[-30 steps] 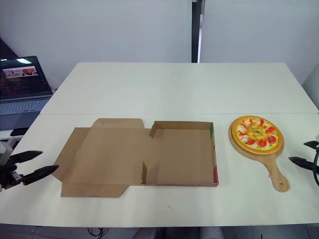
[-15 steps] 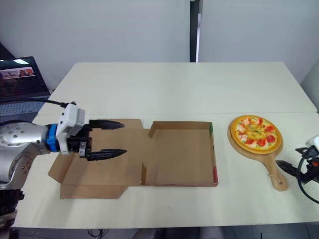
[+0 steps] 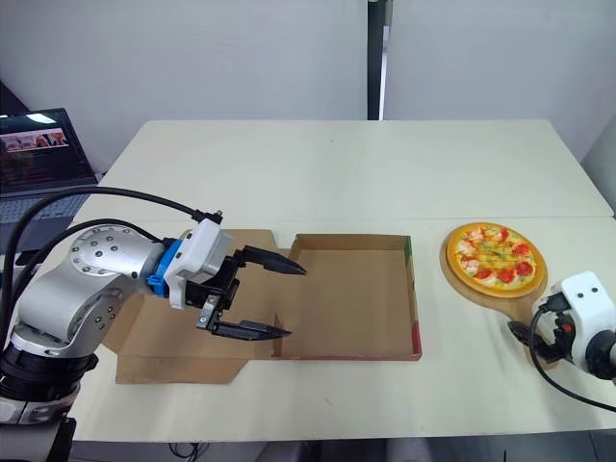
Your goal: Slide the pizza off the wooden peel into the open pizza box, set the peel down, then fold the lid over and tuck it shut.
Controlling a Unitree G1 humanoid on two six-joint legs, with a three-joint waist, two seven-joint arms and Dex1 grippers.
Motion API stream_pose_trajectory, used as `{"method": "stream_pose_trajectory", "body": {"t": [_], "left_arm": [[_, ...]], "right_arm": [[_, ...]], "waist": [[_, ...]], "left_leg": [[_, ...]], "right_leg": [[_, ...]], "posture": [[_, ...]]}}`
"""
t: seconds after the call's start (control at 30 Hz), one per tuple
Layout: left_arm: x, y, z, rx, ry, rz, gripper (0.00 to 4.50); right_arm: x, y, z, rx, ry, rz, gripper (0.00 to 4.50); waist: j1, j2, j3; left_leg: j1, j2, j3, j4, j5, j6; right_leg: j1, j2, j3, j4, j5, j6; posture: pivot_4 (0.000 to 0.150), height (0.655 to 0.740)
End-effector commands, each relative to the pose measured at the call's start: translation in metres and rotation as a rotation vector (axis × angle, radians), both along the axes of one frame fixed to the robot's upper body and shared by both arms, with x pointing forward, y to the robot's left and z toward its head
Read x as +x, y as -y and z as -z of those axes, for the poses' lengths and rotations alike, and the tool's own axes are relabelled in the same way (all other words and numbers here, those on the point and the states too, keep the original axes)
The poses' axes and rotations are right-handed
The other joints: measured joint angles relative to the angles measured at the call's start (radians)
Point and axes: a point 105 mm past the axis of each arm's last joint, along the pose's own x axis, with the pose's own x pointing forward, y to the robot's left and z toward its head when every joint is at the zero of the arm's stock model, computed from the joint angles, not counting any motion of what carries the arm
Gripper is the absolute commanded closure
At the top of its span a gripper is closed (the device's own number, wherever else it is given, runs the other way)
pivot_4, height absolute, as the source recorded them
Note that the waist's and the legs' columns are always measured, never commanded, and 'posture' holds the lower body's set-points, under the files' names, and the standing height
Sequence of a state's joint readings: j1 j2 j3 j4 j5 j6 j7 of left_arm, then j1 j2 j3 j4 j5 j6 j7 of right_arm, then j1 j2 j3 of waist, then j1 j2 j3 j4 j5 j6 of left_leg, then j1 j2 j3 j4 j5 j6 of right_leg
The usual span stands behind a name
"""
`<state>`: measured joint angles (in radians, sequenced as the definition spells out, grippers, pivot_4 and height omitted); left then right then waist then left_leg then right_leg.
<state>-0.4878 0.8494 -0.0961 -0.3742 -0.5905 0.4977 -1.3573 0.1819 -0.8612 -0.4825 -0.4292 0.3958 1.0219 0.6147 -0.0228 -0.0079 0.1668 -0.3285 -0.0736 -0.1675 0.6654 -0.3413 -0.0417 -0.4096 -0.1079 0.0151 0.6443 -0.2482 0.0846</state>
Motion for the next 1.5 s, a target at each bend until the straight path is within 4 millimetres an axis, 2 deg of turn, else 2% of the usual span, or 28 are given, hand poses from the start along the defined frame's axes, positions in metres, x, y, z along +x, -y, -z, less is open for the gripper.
{"method": "stream_pose_trajectory", "body": {"t": [0.03, 0.3, 0.4, 0.6, 0.67, 0.77, 0.97, 1.2, 1.5], "left_arm": [[-0.006, 0.006, -0.007, -0.013, 0.03, 0.024, 0.03], [-0.006, 0.01, -0.007, -0.026, 0.04, 0.011, 0.03], [-0.008, 0.011, -0.007, -0.031, 0.04, 0.009, 0.0], [-0.006, 0.011, -0.006, -0.039, 0.045, -0.001, 0.0], [-0.005, 0.01, -0.006, -0.035, 0.048, -0.002, 0.0], [-0.004, 0.007, -0.006, -0.029, 0.05, -0.004, 0.0], [0.003, 0.002, -0.014, -0.054, 0.052, -0.045, 0.0], [0.01, -0.009, -0.018, -0.079, 0.048, -0.128, 0.0], [0.013, -0.03, -0.025, -0.084, 0.046, -0.259, 0.0]], "right_arm": [[0.006, 0.004, 0.003, -0.004, -0.021, 0.017, 0.03], [0.019, 0.007, 0.021, 0.035, -0.092, -0.028, 0.03], [0.018, 0.007, 0.026, 0.052, -0.118, -0.036, 0.62], [0.021, 0.005, 0.027, 0.069, -0.088, -0.043, 2.55], [0.023, 0.007, 0.023, 0.05, -0.04, -0.035, 2.92], [0.025, 0.008, 0.014, 0.045, 0.031, -0.034, 2.92], [0.03, 0.013, -0.021, 0.013, 0.206, -0.029, 2.92], [0.031, 0.012, -0.052, -0.033, 0.303, -0.08, 2.92], [0.036, -0.009, -0.084, -0.079, 0.355, -0.246, 2.92]], "waist": [[0.001, 0.0, 0.0], [-0.004, -0.004, -0.001], [-0.004, -0.008, -0.003], [-0.003, -0.012, -0.005], [-0.004, -0.012, -0.005], [-0.004, -0.012, -0.005], [-0.005, -0.009, -0.003], [-0.001, -0.002, 0.001], [-0.003, 0.0, 0.002]], "left_leg": [[0.0, 0.0, 0.0, 0.0, 0.0, 0.0], [0.001, 0.0, 0.0, 0.0, 0.0, 0.0], [0.001, 0.001, 0.0, 0.0, 0.0, 0.0], [0.001, 0.001, 0.0, 0.001, 0.0, 0.0], [0.001, 0.001, 0.0, 0.001, 0.0, 0.0], [0.001, 0.001, 0.0, 0.001, 0.0, 0.0], [0.001, 0.001, 0.001, 0.001, 0.0, 0.0], [-0.001, 0.0, 0.001, 0.0, 0.0, 0.0], [-0.001, 0.0, 0.002, 0.0, 0.0, 0.0]], "right_leg": [[0.0, 0.0, 0.0, 0.0, 0.0, 0.0], [0.0, 0.0, 0.0, 0.0, 0.0, 0.0], [0.001, 0.001, 0.0, 0.0, 0.0, 0.0], [0.001, 0.001, 0.0, 0.0, 0.0, 0.0], [0.001, 0.001, 0.0, 0.0, 0.0, 0.0], [0.001, 0.001, 0.0, 0.0, 0.0, 0.0], [0.0, 0.001, 0.001, 0.0, 0.0, 0.0], [-0.003, 0.001, 0.002, 0.0, 0.0, 0.0], [-0.004, 0.001, 0.002, 0.0, 0.0, 0.0]], "posture": [[0.15, 0.74], [0.15, 0.74], [0.15, 0.74], [0.15, 0.74], [0.15, 0.74], [0.15, 0.74], [0.15, 0.74], [0.15, 0.74], [0.15, 0.74]]}}
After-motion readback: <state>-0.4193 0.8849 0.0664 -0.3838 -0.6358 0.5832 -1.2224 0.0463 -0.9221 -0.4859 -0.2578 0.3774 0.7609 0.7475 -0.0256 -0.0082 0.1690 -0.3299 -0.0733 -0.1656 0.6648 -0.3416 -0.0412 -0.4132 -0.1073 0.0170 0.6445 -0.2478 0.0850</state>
